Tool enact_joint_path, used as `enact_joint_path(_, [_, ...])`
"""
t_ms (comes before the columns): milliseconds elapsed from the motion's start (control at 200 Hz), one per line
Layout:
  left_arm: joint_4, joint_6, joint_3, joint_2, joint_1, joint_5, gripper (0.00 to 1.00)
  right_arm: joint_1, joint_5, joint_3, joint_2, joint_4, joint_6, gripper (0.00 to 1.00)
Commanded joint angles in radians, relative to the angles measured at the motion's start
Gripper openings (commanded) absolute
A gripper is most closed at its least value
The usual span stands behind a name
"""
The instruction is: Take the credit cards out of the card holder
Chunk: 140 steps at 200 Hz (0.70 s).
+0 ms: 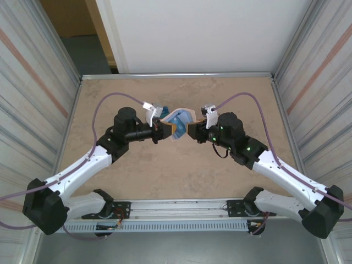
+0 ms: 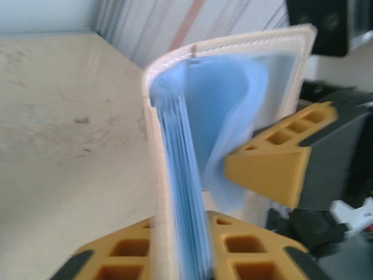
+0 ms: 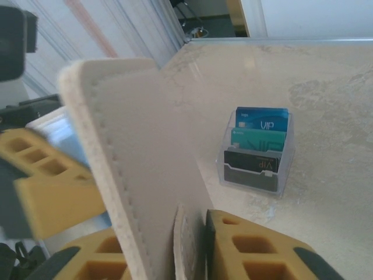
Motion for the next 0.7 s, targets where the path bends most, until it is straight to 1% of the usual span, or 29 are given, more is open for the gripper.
enact_joint_path(0, [-0.02, 0.033, 0.016, -0.023, -0.007, -0.084, 0.06, 0.008, 0.026, 0.02, -0.016, 0.0, 0.002, 0.35])
enact_joint_path(60, [-0.039, 0.043, 0.016, -0.034, -0.006, -0.103, 0.0, 0.008, 0.051, 0.023, -0.018, -0.023, -0.002, 0.4])
enact_joint_path(160, [-0.101, 0.078, 0.032, -0.046, -0.006, -0.118, 0.0, 0.005, 0.095, 0.024, -0.062, -0.055, -0.007, 0.57])
enact_joint_path(241, [-0.179, 0.113, 0.065, -0.045, -0.008, -0.116, 0.0, 0.005, 0.093, 0.024, -0.079, -0.075, -0.024, 0.7])
enact_joint_path(336, [-0.285, 0.15, 0.12, -0.036, -0.007, -0.124, 0.0, 0.01, 0.081, 0.027, -0.089, -0.093, -0.051, 0.77])
enact_joint_path(416, [-0.399, 0.191, 0.186, -0.015, -0.008, -0.148, 0.0, 0.032, 0.104, 0.03, -0.085, -0.104, -0.075, 0.85])
enact_joint_path(441, [-0.432, 0.206, 0.207, -0.005, -0.012, -0.162, 0.0, 0.039, 0.117, 0.031, -0.083, -0.108, -0.08, 0.89])
enact_joint_path(466, [-0.475, 0.222, 0.23, 0.006, -0.017, -0.177, 0.0, 0.047, 0.13, 0.033, -0.079, -0.111, -0.085, 1.0])
enact_joint_path(546, [-0.621, 0.282, 0.331, 0.057, -0.058, -0.275, 0.0, 0.057, 0.163, 0.041, -0.06, -0.123, -0.091, 0.99])
enact_joint_path(636, [-0.819, 0.346, 0.469, 0.149, -0.13, -0.464, 0.0, 0.061, 0.191, 0.052, -0.037, -0.131, -0.088, 0.99])
enact_joint_path(697, [-0.906, 0.371, 0.536, 0.205, -0.179, -0.583, 0.0, 0.062, 0.209, 0.056, -0.029, -0.131, -0.084, 0.99])
